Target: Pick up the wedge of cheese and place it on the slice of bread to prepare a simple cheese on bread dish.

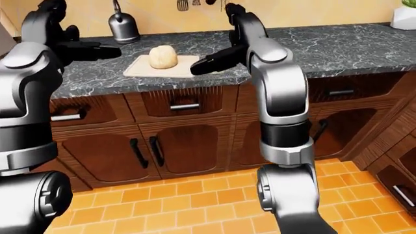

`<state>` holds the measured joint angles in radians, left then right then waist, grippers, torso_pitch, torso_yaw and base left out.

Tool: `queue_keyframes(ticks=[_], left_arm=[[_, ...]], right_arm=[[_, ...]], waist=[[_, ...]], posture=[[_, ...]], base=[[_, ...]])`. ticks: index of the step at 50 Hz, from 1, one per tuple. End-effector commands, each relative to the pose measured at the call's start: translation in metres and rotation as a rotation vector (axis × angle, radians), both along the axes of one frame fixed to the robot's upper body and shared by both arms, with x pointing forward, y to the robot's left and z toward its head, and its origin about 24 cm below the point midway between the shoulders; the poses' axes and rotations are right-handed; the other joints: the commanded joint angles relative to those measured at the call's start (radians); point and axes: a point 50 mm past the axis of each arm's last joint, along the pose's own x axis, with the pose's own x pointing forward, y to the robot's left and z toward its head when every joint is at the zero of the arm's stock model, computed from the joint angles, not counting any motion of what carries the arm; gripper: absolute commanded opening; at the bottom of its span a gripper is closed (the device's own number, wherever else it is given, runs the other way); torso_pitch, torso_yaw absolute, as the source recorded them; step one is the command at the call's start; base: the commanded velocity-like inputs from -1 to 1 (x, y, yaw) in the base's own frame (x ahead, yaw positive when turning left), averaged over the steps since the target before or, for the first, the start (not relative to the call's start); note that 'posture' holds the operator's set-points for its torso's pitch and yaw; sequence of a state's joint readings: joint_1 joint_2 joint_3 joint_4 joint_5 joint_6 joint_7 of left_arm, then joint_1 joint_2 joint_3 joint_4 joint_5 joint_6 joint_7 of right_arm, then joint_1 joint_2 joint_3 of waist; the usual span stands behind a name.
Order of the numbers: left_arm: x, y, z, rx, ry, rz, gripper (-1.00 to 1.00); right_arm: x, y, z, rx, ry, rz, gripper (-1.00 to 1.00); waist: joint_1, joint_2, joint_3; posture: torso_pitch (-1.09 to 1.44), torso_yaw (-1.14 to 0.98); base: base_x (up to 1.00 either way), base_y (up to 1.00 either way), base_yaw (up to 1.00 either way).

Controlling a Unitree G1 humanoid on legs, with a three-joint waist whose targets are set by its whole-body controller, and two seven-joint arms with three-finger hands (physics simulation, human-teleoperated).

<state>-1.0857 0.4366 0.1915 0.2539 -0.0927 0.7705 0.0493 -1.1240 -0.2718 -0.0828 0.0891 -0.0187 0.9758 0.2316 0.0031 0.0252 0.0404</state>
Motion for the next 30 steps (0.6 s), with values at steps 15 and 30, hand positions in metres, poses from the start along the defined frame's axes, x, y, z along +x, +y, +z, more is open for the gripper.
queue_keyframes(ticks=[15, 30], left_arm=[[-0.0069, -0.0011, 0.027, 0.015, -0.105, -0.009, 1.0], [-0.0083, 0.0004, 0.0306, 0.012, -0.111, -0.003, 1.0]], right_arm=[[-0.0055, 0.0008, 0.0238, -0.009, -0.098, -0.002, 1.0], [-0.0057, 0.0015, 0.0233, -0.008, -0.097, 0.004, 1.0]], waist=[[-0.004, -0.017, -0.017], [-0.001, -0.008, -0.023]], posture=[[0.0, 0.0], [0.0, 0.0]], base=[[0.2, 0.0, 0.0], [0.2, 0.0, 0.0]])
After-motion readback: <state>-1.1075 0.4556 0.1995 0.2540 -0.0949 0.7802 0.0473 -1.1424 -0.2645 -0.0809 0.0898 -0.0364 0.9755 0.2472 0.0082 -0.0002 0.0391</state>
